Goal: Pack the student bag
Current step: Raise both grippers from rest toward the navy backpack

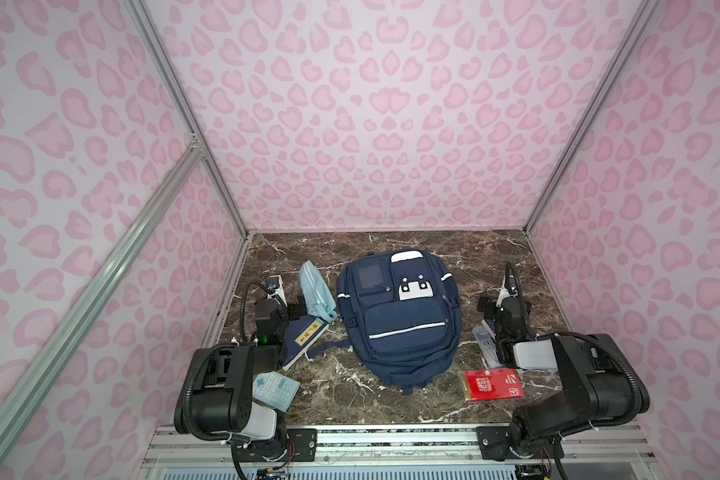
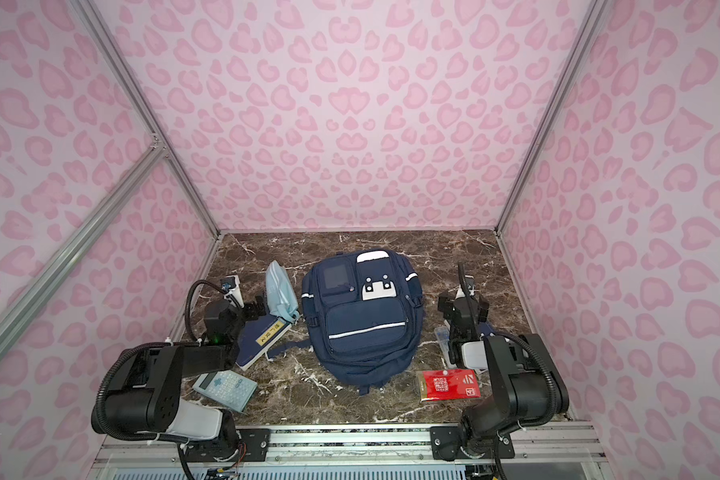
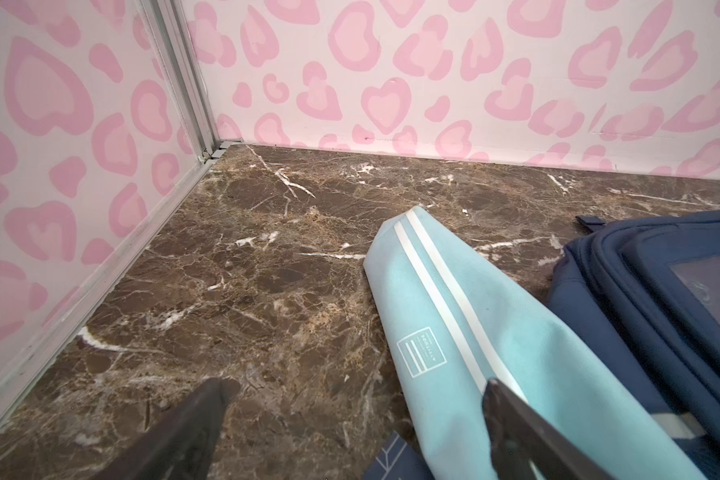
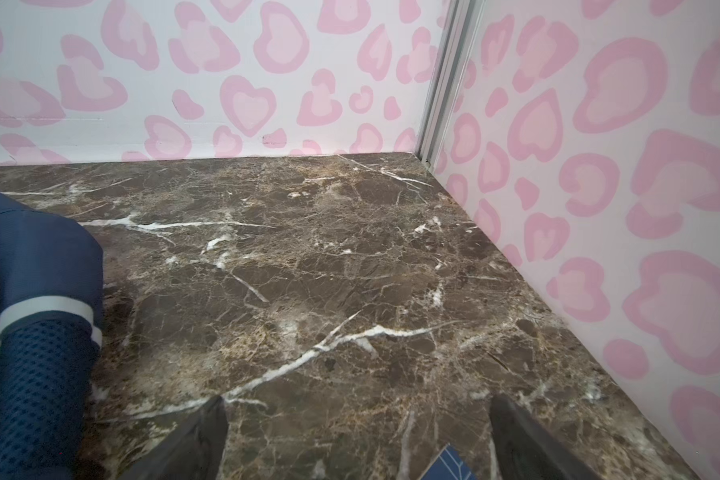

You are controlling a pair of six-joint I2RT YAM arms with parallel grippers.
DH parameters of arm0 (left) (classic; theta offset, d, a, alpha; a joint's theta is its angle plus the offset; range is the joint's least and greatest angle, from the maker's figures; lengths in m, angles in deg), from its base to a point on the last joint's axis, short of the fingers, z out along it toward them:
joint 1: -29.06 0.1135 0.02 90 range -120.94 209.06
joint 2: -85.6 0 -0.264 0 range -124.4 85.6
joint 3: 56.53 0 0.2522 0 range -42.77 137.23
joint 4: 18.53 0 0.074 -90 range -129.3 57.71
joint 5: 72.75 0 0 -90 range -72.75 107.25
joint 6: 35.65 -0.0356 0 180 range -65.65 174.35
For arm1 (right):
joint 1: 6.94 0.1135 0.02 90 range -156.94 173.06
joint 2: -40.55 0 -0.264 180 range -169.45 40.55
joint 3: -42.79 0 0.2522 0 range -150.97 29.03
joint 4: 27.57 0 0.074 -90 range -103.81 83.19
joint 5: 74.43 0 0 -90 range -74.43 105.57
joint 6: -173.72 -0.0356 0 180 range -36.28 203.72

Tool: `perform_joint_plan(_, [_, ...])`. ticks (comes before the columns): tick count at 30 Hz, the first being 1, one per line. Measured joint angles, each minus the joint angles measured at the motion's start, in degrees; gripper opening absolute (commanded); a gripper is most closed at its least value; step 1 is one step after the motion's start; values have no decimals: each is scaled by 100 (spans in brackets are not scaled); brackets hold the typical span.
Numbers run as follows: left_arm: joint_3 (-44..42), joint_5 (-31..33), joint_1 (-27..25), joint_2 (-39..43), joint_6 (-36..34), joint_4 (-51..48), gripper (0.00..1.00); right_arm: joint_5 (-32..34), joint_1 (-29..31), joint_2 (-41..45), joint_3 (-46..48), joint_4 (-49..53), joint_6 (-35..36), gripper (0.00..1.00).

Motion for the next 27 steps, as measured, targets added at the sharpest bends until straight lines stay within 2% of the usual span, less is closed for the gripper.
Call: perform_joint_plan(27, [-52, 0, 0, 24, 0, -2, 98, -2, -11, 0, 0, -7, 2, 99])
